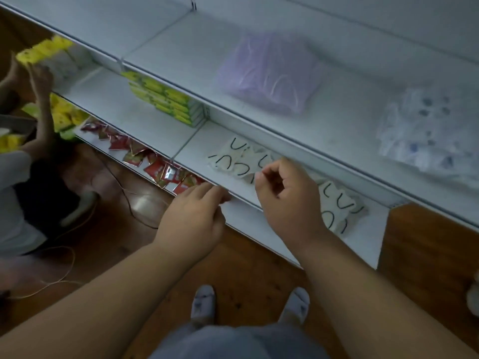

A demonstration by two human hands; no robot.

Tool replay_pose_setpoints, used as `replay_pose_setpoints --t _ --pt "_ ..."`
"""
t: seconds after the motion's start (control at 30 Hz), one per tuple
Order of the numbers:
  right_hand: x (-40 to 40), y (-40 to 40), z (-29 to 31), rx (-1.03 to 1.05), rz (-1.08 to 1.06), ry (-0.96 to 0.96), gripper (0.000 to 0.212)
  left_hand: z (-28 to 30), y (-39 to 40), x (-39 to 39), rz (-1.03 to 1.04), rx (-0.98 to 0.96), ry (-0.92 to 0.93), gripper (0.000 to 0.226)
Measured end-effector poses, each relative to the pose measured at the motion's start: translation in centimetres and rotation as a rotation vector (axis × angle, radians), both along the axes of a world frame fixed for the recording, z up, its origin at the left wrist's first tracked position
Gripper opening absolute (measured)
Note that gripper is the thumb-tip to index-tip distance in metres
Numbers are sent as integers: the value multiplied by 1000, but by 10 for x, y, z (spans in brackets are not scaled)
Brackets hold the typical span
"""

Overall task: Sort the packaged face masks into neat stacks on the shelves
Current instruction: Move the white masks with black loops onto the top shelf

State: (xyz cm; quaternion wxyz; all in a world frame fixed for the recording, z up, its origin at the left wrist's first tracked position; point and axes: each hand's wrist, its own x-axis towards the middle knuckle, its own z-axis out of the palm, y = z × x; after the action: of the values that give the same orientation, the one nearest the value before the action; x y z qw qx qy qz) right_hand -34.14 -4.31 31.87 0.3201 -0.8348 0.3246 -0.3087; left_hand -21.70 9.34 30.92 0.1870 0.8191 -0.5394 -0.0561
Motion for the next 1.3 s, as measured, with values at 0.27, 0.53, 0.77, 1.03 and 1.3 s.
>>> replay_pose_setpoints --t 0.27,0.53,0.77,1.03,1.3 --pt "-38 14 -64 97 -183 141 13 -59 -4 -9 -113 83 167 29" --pt "-105 -13 -153 210 -338 247 10 -135 -69 -66 -198 186 308 31" --pt "-151 -80 -259 263 -371 451 27 -219 -127 -117 -206 251 329 33" --pt "-161 -184 -368 314 -331 825 55 -296 -175 -140 -129 360 460 32" --pt "-181 -183 -399 22 -336 854 14 -324 -186 -153 -126 469 469 26"
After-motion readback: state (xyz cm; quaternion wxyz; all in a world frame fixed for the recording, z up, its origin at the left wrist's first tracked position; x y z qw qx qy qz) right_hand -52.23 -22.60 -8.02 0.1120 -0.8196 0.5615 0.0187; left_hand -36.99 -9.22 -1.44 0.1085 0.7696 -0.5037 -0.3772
